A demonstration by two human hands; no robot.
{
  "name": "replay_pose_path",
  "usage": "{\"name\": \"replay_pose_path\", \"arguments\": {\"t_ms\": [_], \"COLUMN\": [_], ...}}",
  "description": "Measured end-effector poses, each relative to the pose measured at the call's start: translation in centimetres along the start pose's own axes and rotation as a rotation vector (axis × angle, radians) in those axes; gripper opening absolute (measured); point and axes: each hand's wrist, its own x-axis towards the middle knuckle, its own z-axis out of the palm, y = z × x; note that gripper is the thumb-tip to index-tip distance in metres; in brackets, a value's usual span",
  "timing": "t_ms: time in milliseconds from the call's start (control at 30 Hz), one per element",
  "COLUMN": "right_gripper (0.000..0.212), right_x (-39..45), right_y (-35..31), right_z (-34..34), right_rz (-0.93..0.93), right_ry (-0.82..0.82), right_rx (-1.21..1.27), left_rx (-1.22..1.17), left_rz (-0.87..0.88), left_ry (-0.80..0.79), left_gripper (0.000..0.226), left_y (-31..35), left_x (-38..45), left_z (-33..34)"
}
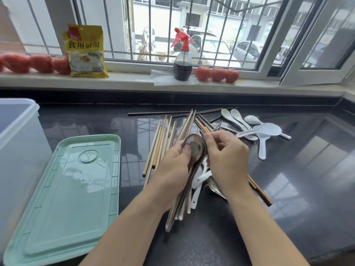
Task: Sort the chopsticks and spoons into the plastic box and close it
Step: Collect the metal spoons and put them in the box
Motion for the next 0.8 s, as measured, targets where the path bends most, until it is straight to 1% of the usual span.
{"name": "replay_pose_path", "arguments": {"t_ms": [100, 167, 267, 333, 467, 533, 600, 633, 667, 733, 800], "right_gripper": [0.022, 0.024, 0.022, 0.021, 0.018, 0.02, 0.023, 0.024, 0.026, 0.03, 0.029], "right_x": [-0.2, -0.5, -1.1, -1.3, -0.9, -0.6, -0.3, -0.1, 0.1, 0.7, 1.4], "right_y": [-1.0, -1.3, -0.9, -1.0, -1.2, -1.3, -1.5, -1.4, -1.0, 0.1, 0.9], "right_z": [0.1, 0.3, 1.6, 2.4, 2.6, 2.1, 1.3, 0.8, 0.3, -0.7, -1.7], "right_rz": [0.161, 0.202, 0.158, 0.127, 0.019, 0.061, 0.187, 0.223, 0.229, 0.233, 0.249], "right_ry": [-0.114, -0.146, -0.091, -0.077, -0.019, -0.062, -0.161, -0.165, -0.133, -0.017, 0.098], "right_rx": [0.228, 0.267, 0.043, -0.063, -0.09, 0.023, 0.235, 0.286, 0.277, 0.183, 0.102], "left_rx": [-0.09, -0.157, -0.038, -0.042, -0.127, -0.237, -0.327, -0.355, -0.389, -0.49, -0.586], "left_rz": [-0.02, -0.04, -0.075, -0.116, -0.097, -0.121, -0.156, -0.168, -0.177, -0.2, -0.224], "left_ry": [-0.01, -0.029, 0.007, 0.031, 0.017, -0.072, -0.161, -0.177, -0.173, -0.126, -0.056], "left_gripper": [0.034, 0.033, 0.03, 0.027, 0.023, 0.022, 0.019, 0.016, 0.012, 0.007, 0.009], "left_y": [0.3, 0.6, 0.2, 0.0, -0.1, 0.0, 0.1, 0.2, 0.3, 0.5, 0.6], "left_x": [-0.1, -0.3, -0.5, -0.5, -0.4, -0.3, 0.0, 0.2, 0.5, 1.0, 1.3], "left_z": [0.2, 0.2, 0.6, 0.8, 1.0, 0.7, 0.3, 0.1, -0.2, -0.6, -1.1]}}
